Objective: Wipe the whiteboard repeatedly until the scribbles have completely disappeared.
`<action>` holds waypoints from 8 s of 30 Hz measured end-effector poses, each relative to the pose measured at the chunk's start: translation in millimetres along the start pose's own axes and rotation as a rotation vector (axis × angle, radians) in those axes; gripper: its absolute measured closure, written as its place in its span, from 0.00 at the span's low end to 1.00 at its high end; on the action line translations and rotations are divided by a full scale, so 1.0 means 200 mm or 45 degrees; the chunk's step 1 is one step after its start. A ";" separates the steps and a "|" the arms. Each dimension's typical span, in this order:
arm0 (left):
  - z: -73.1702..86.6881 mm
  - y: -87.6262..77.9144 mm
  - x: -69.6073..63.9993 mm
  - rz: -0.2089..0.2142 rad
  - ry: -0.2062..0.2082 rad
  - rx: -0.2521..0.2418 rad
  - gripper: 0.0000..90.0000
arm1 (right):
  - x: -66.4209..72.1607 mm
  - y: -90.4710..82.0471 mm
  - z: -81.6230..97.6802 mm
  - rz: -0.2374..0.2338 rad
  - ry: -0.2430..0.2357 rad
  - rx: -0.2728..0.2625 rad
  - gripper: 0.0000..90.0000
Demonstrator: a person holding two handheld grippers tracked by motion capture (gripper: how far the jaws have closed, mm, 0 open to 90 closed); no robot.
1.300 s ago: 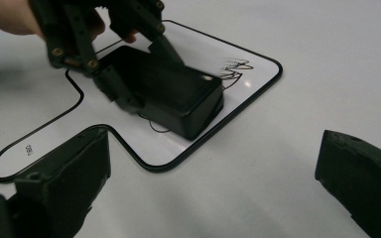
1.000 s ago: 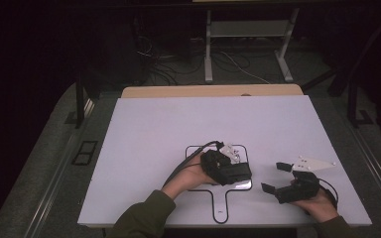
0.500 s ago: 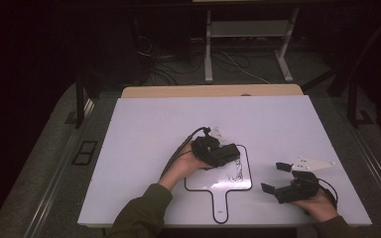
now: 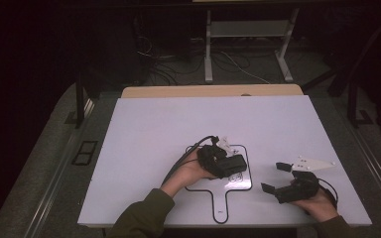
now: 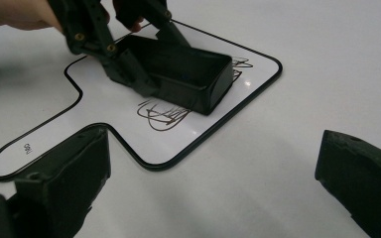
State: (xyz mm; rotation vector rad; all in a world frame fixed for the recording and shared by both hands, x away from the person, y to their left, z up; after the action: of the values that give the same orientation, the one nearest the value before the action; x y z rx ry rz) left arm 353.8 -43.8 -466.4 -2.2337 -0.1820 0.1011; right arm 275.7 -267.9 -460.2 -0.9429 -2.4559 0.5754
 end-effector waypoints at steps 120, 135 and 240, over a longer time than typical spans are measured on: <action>-0.11 0.10 -0.07 -0.030 0.086 -0.023 0.44 | -0.01 -0.02 -0.01 0.006 0.002 -0.023 0.00; -0.12 0.10 -0.09 -0.060 0.115 -0.003 0.44 | -0.02 -0.02 -0.01 0.009 0.008 -0.022 0.00; -0.18 0.15 0.22 -0.104 0.038 0.045 0.44 | -0.03 -0.03 0.00 0.012 0.009 -0.022 0.00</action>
State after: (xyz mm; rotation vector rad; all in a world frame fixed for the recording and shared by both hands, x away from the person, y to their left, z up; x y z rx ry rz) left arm 405.8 -82.0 -467.2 -2.1879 -0.2531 0.0262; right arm 276.9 -275.3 -458.9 -0.9620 -2.4551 0.5543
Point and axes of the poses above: each handheld gripper's, and its own axes: y roughly forward along the jaws, z roughly out of its underside, x roughly to its left, the point moved 4 cm from there along y, roughly forward along the jaws, and after that the axes turned 5 degrees about y, right-handed, at the moved point
